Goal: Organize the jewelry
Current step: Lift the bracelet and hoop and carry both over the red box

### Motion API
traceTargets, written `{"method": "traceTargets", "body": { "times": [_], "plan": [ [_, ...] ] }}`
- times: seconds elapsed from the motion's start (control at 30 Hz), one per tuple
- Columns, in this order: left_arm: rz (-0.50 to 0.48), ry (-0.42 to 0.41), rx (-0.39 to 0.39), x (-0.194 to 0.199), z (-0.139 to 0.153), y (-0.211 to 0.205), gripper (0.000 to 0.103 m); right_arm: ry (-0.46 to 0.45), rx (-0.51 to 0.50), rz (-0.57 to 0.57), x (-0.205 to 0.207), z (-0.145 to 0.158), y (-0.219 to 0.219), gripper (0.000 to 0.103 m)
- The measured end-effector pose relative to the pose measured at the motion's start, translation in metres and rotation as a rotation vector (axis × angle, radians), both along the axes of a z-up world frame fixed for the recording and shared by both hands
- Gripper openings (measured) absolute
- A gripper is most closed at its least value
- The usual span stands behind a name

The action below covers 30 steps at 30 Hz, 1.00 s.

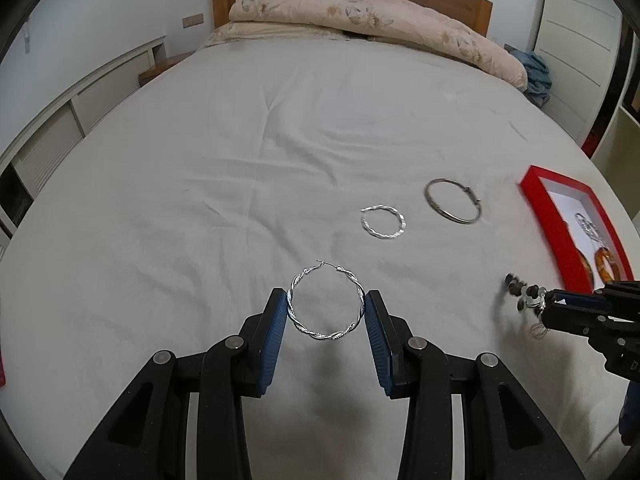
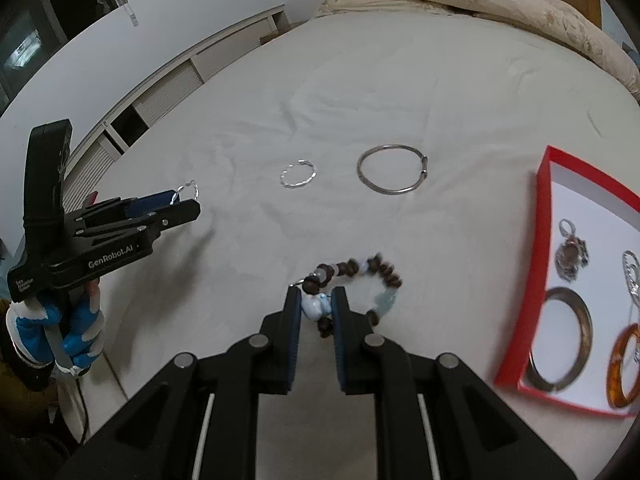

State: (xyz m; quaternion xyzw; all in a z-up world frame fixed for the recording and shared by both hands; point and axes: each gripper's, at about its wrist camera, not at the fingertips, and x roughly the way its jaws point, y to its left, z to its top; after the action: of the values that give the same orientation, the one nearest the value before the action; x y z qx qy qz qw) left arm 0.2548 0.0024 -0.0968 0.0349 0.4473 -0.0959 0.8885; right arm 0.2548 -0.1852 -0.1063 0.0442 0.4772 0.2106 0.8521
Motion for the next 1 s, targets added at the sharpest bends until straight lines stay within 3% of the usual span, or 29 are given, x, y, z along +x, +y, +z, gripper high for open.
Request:
{"method": "traceTargets", "body": {
  "times": [0.53, 1.0],
  "plan": [
    [-0.024, -0.057, 0.009, -0.073, 0.048, -0.012, 0.039, -0.052, 0.005, -0.016, -0.081, 0.055, 0.003, 0.014],
    [-0.068, -0.071, 0.016, -0.132, 0.072, -0.039, 0.039, -0.033, -0.011, -0.043, -0.143, 0.068, -0.008, 0.014]
  ]
}}
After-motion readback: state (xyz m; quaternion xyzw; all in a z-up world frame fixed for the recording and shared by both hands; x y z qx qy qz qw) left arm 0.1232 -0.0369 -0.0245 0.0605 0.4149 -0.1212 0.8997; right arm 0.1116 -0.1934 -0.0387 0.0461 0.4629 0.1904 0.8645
